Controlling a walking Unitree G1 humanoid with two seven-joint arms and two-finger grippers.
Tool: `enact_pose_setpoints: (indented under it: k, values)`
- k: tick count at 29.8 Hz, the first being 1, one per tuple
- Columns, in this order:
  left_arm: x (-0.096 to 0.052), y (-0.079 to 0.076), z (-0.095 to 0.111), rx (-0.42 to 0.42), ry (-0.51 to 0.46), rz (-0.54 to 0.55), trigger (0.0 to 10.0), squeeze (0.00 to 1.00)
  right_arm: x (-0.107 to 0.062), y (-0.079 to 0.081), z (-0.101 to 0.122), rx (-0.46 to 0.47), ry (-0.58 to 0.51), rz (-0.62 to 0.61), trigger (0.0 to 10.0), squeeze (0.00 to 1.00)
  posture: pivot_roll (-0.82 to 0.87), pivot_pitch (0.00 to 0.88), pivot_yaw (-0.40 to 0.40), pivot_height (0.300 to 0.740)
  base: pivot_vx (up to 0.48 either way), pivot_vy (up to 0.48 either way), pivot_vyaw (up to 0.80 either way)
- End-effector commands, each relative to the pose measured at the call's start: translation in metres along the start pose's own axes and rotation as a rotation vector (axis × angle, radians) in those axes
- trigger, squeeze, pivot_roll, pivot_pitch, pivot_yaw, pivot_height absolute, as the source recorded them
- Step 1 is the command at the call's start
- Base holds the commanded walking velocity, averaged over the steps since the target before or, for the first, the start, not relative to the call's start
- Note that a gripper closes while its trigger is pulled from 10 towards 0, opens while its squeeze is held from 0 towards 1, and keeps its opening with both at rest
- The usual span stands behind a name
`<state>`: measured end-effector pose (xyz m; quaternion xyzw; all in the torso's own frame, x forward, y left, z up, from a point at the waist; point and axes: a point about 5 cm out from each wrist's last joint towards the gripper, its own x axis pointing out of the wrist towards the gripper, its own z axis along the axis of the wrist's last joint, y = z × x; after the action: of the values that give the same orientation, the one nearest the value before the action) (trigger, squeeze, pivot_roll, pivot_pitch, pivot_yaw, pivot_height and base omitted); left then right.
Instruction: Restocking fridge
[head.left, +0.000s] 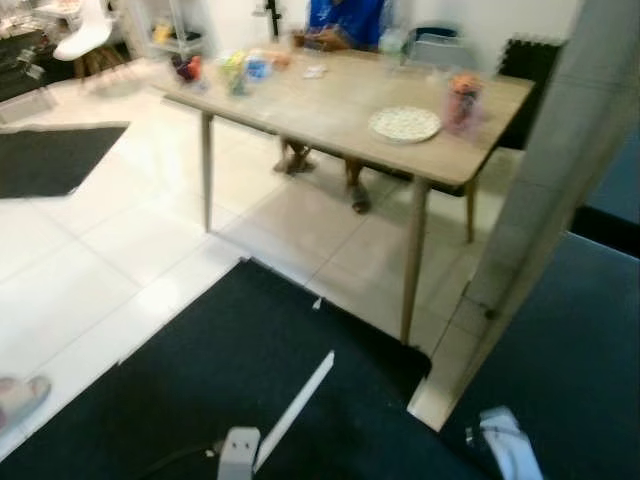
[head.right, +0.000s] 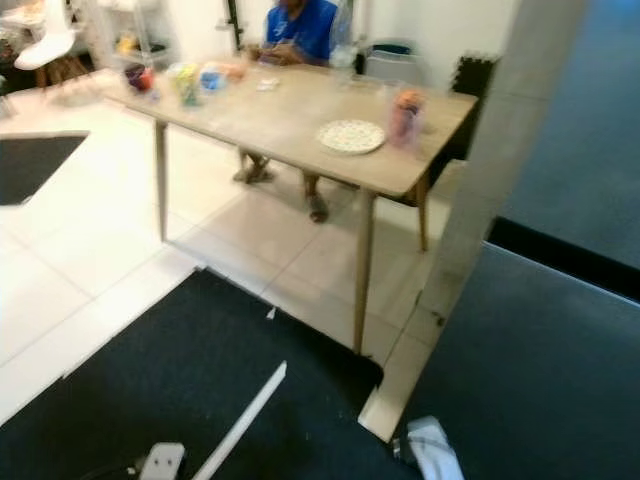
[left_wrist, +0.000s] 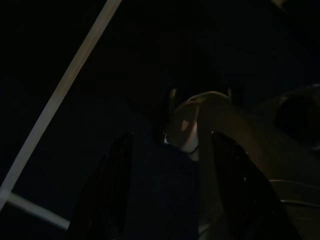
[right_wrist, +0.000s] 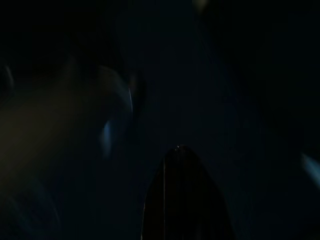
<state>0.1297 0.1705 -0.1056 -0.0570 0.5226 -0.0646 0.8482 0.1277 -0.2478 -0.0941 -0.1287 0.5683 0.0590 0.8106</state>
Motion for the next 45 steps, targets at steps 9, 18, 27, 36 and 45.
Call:
enact_pose_setpoints:
  k: [9,18,27,36,45]
  values:
    - [0.002,-0.006,0.006,0.036,-0.029,-0.042,10.0,0.0,-0.003,-0.017,-0.002,-0.025,0.006,-0.118,10.0,0.0,-0.02,0.006,-0.022,0.74,0.0,0.0,0.78]
    - [0.001,0.002,0.021,0.08,-0.047,-0.036,10.0,0.0,-0.001,-0.015,0.02,0.004,-0.068,-0.161,10.0,0.0,-0.04,0.0,0.015,0.74,0.0,0.0,0.57]
    - [0.002,0.0,0.026,0.092,-0.059,-0.053,10.0,0.0,-0.002,-0.012,0.0,0.01,-0.016,-0.166,10.0,0.0,-0.04,0.0,0.024,0.74,0.0,0.0,0.0]
    - [0.002,-0.001,0.021,0.081,-0.057,-0.046,10.0,0.0,-0.002,-0.006,-0.012,0.037,0.006,-0.162,10.0,0.0,-0.03,0.0,0.027,0.74,0.247,0.0,0.0]
    - [-0.002,0.012,0.022,0.089,-0.058,-0.026,10.0,0.0,0.0,0.002,-0.006,0.002,-0.002,-0.153,10.0,0.0,-0.02,0.0,0.027,0.74,0.312,0.0,0.0]
